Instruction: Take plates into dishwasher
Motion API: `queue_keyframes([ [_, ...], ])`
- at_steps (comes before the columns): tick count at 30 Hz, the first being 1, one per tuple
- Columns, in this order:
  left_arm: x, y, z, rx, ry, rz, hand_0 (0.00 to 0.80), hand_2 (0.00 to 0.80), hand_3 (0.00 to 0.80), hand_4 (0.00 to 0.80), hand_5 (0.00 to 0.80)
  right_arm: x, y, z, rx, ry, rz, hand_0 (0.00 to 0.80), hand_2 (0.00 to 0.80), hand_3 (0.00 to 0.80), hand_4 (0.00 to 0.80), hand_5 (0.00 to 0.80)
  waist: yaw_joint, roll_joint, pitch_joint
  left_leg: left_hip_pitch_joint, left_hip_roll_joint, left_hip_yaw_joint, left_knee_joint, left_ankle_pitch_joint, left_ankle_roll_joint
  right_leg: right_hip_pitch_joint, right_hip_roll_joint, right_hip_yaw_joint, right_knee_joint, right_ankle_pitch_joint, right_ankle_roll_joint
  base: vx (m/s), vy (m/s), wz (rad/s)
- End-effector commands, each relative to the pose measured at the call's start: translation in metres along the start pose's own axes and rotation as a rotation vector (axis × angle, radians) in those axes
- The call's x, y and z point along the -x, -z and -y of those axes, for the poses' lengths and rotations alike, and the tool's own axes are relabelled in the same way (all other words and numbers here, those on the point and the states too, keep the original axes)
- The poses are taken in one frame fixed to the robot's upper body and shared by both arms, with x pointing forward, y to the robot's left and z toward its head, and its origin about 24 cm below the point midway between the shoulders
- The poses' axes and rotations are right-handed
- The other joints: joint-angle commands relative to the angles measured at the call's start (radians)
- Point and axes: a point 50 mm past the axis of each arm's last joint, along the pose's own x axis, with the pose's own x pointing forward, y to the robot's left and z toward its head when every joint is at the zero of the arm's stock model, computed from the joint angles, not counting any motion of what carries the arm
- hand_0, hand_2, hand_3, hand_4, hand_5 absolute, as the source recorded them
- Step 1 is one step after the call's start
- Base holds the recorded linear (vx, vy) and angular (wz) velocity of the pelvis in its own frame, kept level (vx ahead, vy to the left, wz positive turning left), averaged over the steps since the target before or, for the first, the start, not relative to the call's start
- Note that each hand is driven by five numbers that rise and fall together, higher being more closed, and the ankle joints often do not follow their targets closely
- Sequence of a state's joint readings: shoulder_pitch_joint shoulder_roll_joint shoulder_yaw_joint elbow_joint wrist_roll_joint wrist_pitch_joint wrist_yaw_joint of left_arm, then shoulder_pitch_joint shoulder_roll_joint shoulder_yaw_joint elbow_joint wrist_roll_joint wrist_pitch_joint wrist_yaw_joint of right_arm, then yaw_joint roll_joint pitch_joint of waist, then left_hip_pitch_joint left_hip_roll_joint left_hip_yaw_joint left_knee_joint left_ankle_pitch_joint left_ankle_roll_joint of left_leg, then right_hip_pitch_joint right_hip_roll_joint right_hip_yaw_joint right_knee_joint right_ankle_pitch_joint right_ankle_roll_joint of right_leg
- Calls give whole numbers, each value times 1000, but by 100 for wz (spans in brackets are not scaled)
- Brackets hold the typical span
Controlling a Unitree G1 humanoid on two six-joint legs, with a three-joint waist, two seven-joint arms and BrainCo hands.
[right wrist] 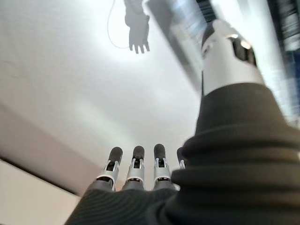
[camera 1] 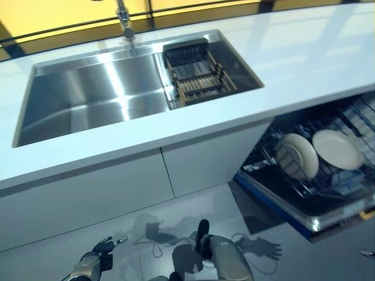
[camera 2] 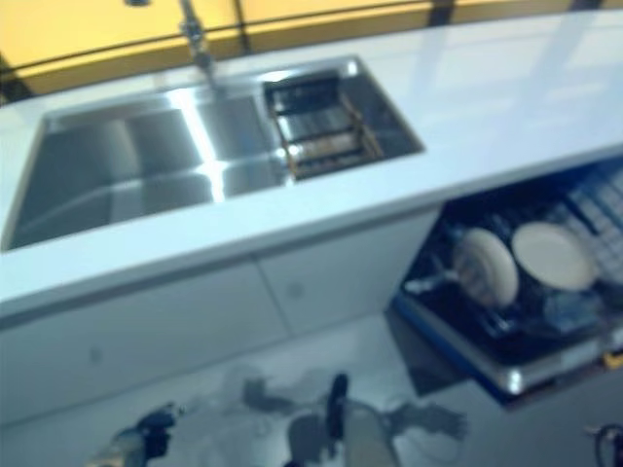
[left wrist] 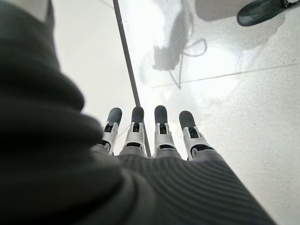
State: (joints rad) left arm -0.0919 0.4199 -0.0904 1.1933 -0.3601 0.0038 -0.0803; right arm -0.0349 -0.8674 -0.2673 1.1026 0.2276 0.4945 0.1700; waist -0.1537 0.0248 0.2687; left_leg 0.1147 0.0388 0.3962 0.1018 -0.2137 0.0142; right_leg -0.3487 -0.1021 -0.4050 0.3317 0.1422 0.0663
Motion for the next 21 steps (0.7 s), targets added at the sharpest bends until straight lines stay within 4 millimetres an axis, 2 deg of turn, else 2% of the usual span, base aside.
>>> queue_keyframes([
  [1,5,17,-18,20,-47,-66,0,0,0,0,0,-7,19,-10,36,12,-66,0,0,0,0,0,62,-26,35,-64,9,-80,27,38,33,161,-179,145,31,-74,23,-315,-355,-38],
  [3,7,24,-21,35,-56,-83,0,0,0,0,0,-9,17,-20,52,1,-75,0,0,0,0,0,95,-34,26,-105,38,-71,76,41,22,236,-232,150,-72,-63,26,-300,-336,-40],
  [4,8,26,-25,53,-69,-86,0,0,0,0,0,-9,13,-26,72,1,-78,0,0,0,0,0,114,-42,20,-131,62,-54,116,34,11,269,-270,130,-147,-37,38,-287,-317,-77],
  [5,7,23,-26,78,-85,-76,0,0,0,0,0,-9,7,-33,79,-6,-77,0,0,0,0,0,126,-53,19,-144,82,-30,148,28,0,268,-309,113,-168,10,56,-296,-364,-111],
  [6,6,19,-26,96,-92,-66,0,0,0,0,0,-9,3,-38,85,-15,-78,0,0,0,0,0,134,-66,17,-147,97,4,173,25,-3,265,-322,78,-185,28,69,-173,-362,-129],
  [7,5,14,-26,105,-103,-59,0,0,0,0,0,-8,-1,-41,84,-15,-74,0,0,0,0,0,142,-75,16,-147,132,31,221,0,-12,273,-311,40,-206,23,83,-88,-357,-128],
  [8,4,11,-23,103,-112,-53,0,0,0,0,0,-7,-6,-41,67,9,-59,0,0,0,0,0,145,-78,15,-151,159,29,255,-8,-22,272,-301,39,-198,16,90,-25,-316,-106],
  [10,3,0,-19,114,-93,-15,0,0,0,0,0,-8,-5,-47,37,14,-49,0,0,0,0,0,125,-78,15,-147,173,23,258,-5,-30,236,-296,86,-149,37,107,-21,-237,-80],
  [13,1,-8,-8,55,-37,17,0,0,0,0,0,-13,12,-60,3,21,-34,0,0,0,0,0,107,-80,10,-130,176,18,218,30,-35,250,-265,102,-168,28,110,-57,-226,-15],
  [17,0,-15,-6,14,-19,21,0,0,0,0,0,-16,25,-66,-26,74,-42,0,0,0,0,0,87,-78,9,-110,170,25,165,52,-33,237,-255,98,-173,32,121,-76,-154,-6],
  [19,0,-15,-7,-12,-16,23,0,0,0,0,0,-17,30,-71,-61,80,-47,0,0,0,0,0,83,-73,15,-99,160,18,123,73,-32,227,-247,108,-167,36,125,-93,-132,-1],
  [21,1,-14,-16,-19,-38,11,0,0,0,0,0,-18,31,-78,-121,86,-33,0,0,0,0,0,82,-60,26,-92,147,28,84,90,-29,212,-245,89,-166,26,127,-177,-158,-3],
])
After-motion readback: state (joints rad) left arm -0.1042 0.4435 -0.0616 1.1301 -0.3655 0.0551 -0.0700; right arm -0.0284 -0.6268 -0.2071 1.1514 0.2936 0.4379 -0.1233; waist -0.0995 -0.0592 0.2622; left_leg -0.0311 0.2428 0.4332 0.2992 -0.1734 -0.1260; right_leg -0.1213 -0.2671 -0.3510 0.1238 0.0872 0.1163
